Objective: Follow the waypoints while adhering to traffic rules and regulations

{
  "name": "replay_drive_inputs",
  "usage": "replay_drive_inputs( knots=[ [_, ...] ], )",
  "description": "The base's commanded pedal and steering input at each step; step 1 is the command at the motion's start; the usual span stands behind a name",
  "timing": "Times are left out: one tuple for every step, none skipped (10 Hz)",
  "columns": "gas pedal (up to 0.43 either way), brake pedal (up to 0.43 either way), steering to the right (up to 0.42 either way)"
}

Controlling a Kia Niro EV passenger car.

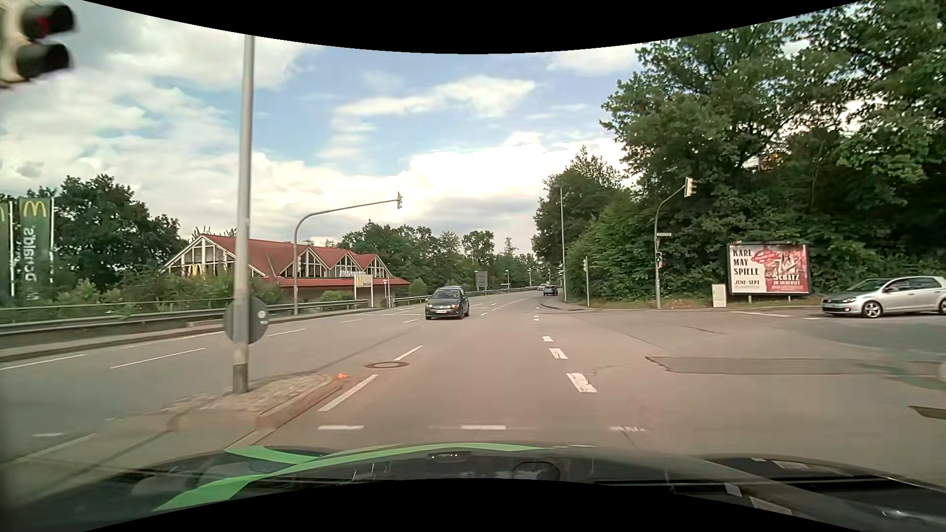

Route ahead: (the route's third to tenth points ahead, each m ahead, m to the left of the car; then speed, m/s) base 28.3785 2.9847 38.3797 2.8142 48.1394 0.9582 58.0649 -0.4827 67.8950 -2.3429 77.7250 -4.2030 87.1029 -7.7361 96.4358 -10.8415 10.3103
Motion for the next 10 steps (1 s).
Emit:
replay_drive_inputs(
  knots=[
    [0.13, 0.0, 0.007],
    [0.13, 0.0, 0.007],
    [0.13, 0.0, 0.007],
    [0.13, 0.0, 0.007],
    [0.13, 0.0, 0.009],
    [0.118, 0.0, 0.01],
    [0.118, 0.0, 0.011],
    [0.118, 0.0, 0.011],
    [0.11, 0.0, 0.012],
    [0.11, 0.0, 0.012]
  ],
)
